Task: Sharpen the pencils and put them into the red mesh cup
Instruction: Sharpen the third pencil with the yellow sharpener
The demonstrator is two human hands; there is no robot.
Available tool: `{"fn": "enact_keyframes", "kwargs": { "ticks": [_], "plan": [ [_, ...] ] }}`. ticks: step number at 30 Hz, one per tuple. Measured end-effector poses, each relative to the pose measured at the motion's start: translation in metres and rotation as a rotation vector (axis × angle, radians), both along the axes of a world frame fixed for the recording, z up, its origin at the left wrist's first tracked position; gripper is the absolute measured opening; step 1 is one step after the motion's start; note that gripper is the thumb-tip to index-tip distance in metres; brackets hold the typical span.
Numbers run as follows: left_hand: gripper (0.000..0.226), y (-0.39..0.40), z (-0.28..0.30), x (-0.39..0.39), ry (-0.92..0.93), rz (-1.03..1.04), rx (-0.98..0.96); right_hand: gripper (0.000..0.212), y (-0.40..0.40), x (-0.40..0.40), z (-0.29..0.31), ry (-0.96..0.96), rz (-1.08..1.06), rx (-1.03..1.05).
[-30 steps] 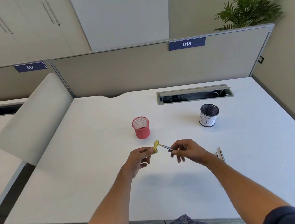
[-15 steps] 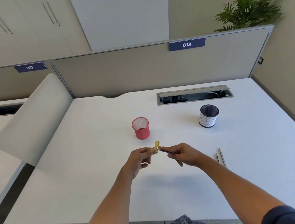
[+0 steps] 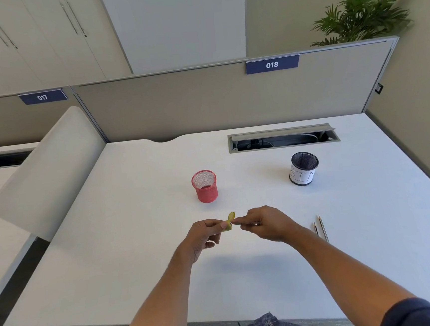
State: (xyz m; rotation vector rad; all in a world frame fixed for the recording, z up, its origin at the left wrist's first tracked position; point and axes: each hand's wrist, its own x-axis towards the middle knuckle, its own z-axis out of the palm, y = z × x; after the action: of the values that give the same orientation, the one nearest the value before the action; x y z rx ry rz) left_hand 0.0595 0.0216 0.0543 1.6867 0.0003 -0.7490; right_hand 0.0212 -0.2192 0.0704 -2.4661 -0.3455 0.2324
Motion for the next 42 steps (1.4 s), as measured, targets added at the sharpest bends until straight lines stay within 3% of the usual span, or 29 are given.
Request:
{"fn": "enact_keyframes", "kwargs": {
  "ticks": [4, 9, 18, 30, 37, 42],
  "plan": [
    [0.044, -0.001, 0.001, 0.0, 0.004, 0.023, 0.0, 0.032, 0.008, -0.001, 0.002, -0.104, 0.038, -0.081],
    [0.032, 0.001, 0.001, 0.0, 0.014, 0.076, -0.038, 0.033, 0.01, -0.008, -0.003, -0.043, -0.013, 0.028],
    [0.047, -0.003, 0.0, -0.002, 0.018, 0.055, -0.046, 0.039, 0.008, -0.009, -0.005, 0.107, -0.083, 0.243],
    [0.05, -0.004, 0.0, -0.003, 0.015, 0.019, -0.039, 0.032, 0.01, -0.011, -0.008, 0.115, -0.19, 0.434],
    [0.046, -0.005, -0.002, -0.003, -0.004, -0.028, 0.001, 0.015, 0.01, -0.007, -0.01, 0.102, -0.204, 0.351],
    [0.04, -0.011, -0.001, -0.002, -0.027, -0.079, 0.088, 0.002, 0.012, -0.002, -0.009, 0.058, -0.099, 0.084]
  ]
}}
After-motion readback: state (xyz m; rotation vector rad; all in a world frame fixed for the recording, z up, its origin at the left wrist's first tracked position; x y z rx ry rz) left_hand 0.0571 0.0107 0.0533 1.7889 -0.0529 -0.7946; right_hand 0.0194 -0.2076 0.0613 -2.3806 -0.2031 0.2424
